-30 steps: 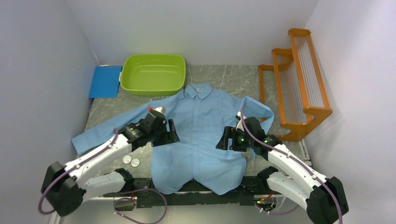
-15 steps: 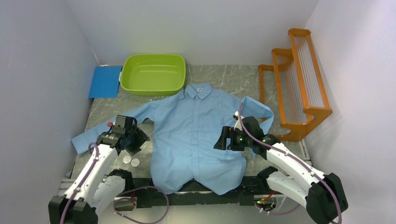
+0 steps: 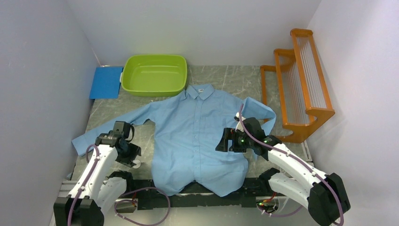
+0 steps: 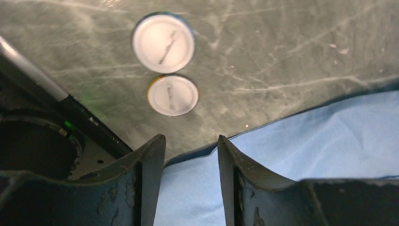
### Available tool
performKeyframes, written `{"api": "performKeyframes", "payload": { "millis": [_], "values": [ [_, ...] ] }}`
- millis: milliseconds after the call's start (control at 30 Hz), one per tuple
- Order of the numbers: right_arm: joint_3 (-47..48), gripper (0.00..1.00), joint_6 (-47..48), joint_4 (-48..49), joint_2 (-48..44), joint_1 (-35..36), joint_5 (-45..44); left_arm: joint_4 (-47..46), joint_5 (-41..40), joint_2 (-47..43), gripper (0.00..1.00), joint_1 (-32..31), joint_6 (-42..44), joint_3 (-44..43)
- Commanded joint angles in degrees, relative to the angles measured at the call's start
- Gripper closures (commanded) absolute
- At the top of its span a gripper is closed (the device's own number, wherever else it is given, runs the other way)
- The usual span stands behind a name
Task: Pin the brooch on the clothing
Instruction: Pick up the brooch from the center of the board.
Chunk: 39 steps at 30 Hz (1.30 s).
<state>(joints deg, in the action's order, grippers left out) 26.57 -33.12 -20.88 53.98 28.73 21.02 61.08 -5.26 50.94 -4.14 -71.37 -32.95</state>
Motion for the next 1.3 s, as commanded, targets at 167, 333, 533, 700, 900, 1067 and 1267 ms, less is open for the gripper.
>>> {"api": "performKeyframes", "payload": {
  "millis": [167,333,533,700,900,1067,1267],
  "values": [
    [1.4,0.11,1.6,1.7,0.7,0.4,-1.4,8.6,-7.5,-2.0,0.52,0.3,-11.8,-1.9],
    [1.7,0.11,1.7,1.8,0.6,0.4,-1.8,6.1,-8.1,-1.4,0.53,0.3,-12.5,0.3],
    [2.2,0.11,2.2,1.1,0.4,0.4,-2.5,0.4,-7.2,0.6,0.59,0.3,-11.6,3.0],
    [2.1,0.11,2.0,1.3,0.6,0.4,-2.6,-1.8,-5.8,2.4,0.61,0.3,-11.6,4.7],
    [2.5,0.11,2.3,0.9,0.3,0.4,-3.0,-2.6,-6.6,4.1,0.62,0.4,-11.3,4.8],
    [3.0,0.11,2.5,0.3,-0.3,0.4,-3.8,-2.6,-6.8,5.5,0.63,0.4,-10.5,4.2],
    [4.0,0.11,3.1,-0.9,-0.5,0.4,-4.6,-3.6,-6.2,7.0,0.65,0.4,-9.6,3.8]
  ]
}}
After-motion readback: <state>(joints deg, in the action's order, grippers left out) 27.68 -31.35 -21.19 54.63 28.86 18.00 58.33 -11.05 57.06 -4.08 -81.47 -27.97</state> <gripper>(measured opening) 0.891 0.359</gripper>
